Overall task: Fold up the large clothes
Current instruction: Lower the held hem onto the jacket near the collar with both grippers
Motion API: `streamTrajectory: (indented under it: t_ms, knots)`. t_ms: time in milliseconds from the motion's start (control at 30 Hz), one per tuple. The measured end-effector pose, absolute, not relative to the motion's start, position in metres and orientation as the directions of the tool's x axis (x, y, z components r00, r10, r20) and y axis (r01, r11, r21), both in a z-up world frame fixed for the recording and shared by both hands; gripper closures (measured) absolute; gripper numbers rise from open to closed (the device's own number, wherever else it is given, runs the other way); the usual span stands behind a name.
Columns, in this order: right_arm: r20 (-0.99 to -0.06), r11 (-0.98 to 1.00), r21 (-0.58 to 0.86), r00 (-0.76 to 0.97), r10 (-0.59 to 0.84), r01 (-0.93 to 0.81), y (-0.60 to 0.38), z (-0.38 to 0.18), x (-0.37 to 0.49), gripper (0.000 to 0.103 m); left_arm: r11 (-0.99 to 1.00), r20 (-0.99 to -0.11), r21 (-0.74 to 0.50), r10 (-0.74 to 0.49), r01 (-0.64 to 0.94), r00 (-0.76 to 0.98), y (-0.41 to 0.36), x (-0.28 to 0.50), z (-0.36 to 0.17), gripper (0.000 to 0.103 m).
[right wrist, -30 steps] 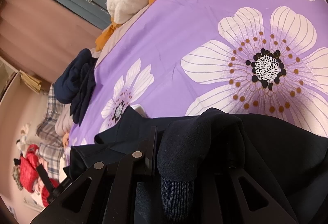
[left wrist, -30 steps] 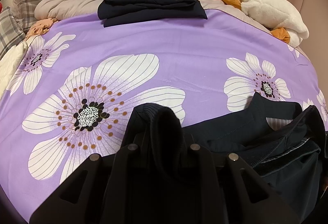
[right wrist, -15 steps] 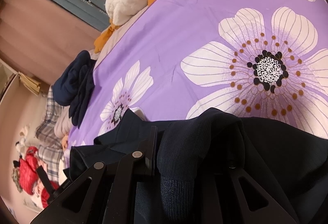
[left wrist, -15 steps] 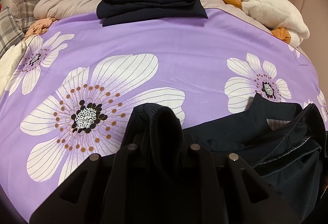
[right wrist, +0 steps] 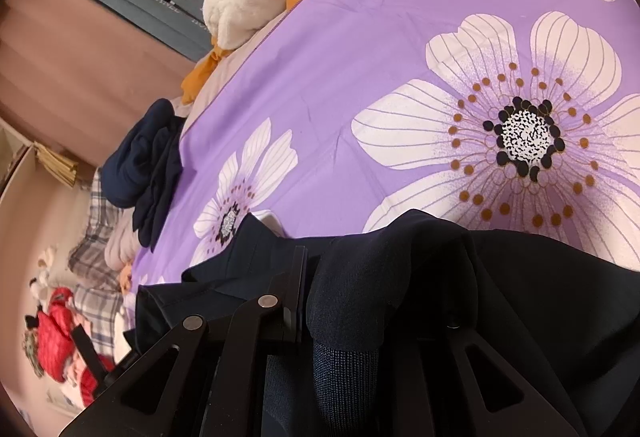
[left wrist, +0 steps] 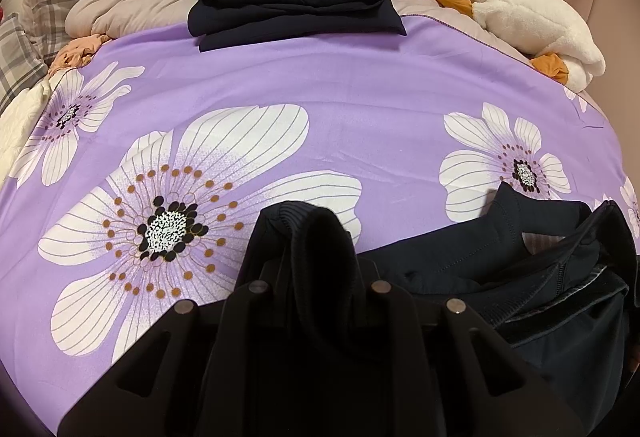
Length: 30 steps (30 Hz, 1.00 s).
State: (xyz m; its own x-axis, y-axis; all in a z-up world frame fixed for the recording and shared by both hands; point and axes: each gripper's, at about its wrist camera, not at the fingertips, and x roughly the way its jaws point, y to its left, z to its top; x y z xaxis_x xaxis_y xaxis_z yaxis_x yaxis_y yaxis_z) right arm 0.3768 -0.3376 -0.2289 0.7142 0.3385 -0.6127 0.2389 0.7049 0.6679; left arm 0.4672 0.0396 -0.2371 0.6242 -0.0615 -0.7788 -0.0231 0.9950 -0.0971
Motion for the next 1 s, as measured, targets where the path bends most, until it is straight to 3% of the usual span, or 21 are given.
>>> streamTrajectory:
  t_ms: [1000]
  knots:
    - [-0.62,0.688,0.677,0.705,0.343,0.261,-0.3381,-0.2307,0.3773,0.088,0.995,-0.778,-0.102,-0.075,-0.008,0.624,0.0393,0.4678,-0.2376,0.084]
